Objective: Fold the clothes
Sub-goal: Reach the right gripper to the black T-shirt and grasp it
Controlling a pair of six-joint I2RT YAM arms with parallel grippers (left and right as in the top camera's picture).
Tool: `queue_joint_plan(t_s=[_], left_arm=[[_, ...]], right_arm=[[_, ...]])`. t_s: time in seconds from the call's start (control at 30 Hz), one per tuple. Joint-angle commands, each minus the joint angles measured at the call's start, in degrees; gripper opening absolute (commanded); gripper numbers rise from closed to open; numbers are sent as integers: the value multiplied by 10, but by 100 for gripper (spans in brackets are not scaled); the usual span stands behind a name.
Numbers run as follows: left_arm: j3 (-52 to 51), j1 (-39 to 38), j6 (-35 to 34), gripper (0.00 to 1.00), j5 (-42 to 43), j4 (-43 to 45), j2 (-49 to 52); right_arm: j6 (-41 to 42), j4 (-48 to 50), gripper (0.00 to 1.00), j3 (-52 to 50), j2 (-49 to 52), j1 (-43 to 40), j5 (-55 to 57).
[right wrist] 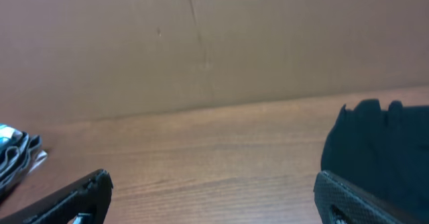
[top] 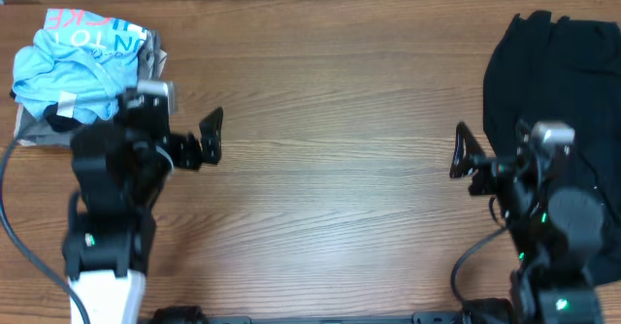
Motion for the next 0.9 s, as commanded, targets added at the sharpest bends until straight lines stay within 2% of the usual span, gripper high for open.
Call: queue_joint_plan(t_s=[0.0, 0.13, 0.33, 0.6, 0.87], left_arm=[[91, -19, 37, 100, 7, -48, 73], [163, -50, 61, 100, 6, -93, 144], [209, -87, 83, 100, 6, -87, 200], [208, -93, 75, 100, 7, -71, 264], [208, -93, 62, 100, 11, -43, 309]], right_arm=[[-4, -42, 100, 99, 81, 0, -1], [-4, -108, 100, 186, 185, -1, 5], [-4, -158, 100, 275, 323, -27, 4], [-3, -157, 100, 280, 428, -46, 5], [18, -166, 100, 279, 502, -177, -47]])
